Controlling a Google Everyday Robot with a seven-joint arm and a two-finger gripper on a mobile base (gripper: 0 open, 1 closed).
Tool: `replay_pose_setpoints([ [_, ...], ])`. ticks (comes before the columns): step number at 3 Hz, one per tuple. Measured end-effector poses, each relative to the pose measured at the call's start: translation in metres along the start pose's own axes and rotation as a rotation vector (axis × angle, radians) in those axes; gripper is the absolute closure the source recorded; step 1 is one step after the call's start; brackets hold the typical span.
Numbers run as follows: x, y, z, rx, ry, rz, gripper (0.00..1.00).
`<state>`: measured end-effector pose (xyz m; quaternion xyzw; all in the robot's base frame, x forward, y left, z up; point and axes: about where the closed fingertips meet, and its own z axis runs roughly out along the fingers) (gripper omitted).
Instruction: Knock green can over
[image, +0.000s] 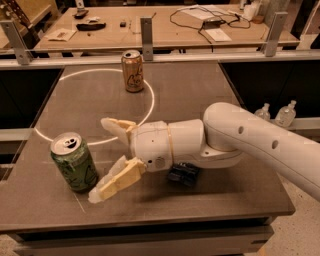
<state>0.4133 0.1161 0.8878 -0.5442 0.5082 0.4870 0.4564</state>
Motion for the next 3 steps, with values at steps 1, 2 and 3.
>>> replay_pose_setpoints([
  [1,-0.005,0.007,0.030,-0.026,-0.002,-0.044,0.00],
  [2,-0.004,0.013,0.057,-0.050,-0.029,-0.064,0.00],
  [3,0.002,0.016,0.080,-0.070,-0.077,-0.045,0.00],
])
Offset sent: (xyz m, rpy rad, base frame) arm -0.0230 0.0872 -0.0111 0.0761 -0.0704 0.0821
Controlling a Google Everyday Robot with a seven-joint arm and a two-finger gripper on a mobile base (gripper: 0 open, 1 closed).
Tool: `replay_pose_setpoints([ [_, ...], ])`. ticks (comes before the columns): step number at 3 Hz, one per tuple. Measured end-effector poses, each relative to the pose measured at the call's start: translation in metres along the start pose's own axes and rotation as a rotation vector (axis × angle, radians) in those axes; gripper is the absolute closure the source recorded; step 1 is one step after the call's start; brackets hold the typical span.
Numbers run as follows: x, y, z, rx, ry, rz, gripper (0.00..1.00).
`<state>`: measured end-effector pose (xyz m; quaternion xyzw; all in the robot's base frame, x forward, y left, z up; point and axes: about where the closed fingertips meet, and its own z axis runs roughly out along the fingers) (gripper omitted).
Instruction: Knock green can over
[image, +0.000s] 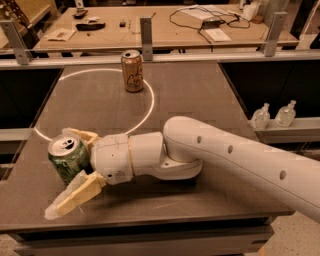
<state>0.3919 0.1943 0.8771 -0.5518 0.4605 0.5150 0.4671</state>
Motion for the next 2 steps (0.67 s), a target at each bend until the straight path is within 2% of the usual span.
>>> replay_pose_setpoints([
  [1,0.0036,0.0010,0.0121,-0.015,-0.043,-0.005,0.18],
  [2,0.0017,0.0009,0.0186,-0.038,-0.070,-0.029,0.41],
])
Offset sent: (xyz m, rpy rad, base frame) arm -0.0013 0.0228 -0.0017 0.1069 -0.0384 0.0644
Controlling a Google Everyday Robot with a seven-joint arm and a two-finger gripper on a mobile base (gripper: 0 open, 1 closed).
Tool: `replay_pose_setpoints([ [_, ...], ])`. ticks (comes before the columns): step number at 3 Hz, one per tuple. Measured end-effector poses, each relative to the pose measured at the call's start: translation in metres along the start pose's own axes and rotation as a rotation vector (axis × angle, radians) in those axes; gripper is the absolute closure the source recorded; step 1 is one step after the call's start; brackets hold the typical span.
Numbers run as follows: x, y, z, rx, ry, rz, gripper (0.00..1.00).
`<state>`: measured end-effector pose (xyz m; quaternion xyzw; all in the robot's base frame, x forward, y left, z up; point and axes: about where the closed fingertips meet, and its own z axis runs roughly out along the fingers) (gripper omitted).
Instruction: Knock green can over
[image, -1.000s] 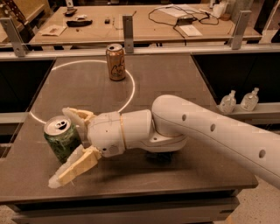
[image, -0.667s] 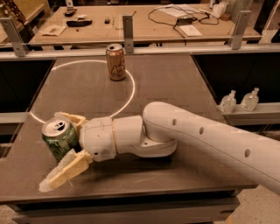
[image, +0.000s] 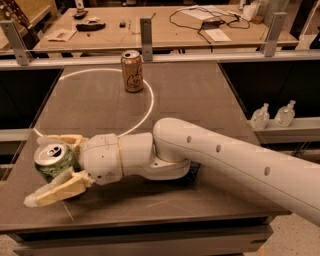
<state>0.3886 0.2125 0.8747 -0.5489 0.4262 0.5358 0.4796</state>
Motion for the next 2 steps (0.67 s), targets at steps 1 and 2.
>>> replay_pose_setpoints([
  [1,-0.0046,-0.0004,0.0028,-0.029,0.009,-0.041,0.63],
  [2,-0.0101,-0.0008,0.0035,-0.036,0.013,-0.050,0.87],
])
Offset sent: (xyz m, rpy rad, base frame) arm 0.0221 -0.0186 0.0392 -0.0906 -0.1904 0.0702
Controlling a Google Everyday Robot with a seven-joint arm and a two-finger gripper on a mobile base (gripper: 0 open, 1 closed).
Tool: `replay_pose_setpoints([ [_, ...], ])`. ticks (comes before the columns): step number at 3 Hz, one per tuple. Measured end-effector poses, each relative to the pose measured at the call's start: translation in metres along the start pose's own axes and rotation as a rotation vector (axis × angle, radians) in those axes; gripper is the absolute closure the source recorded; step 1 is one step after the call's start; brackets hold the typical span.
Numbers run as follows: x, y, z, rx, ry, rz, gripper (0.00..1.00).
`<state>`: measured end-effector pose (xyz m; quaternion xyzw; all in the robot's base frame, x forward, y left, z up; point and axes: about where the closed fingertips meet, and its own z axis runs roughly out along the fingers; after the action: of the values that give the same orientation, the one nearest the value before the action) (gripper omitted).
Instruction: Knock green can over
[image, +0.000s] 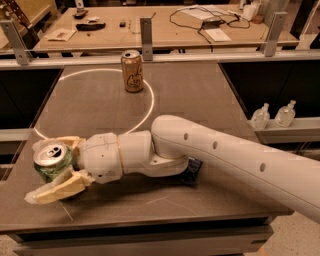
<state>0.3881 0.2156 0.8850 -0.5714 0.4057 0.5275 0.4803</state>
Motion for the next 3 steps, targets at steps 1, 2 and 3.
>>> replay_pose_setpoints([
  [1,-0.002,0.000,0.000,0.000,0.000,0.000,1.00],
  [2,-0.027,-0.016,-0.025,-0.006,0.064,-0.075,1.00],
  [3,-0.062,-0.036,-0.056,-0.005,0.148,-0.198,1.00],
])
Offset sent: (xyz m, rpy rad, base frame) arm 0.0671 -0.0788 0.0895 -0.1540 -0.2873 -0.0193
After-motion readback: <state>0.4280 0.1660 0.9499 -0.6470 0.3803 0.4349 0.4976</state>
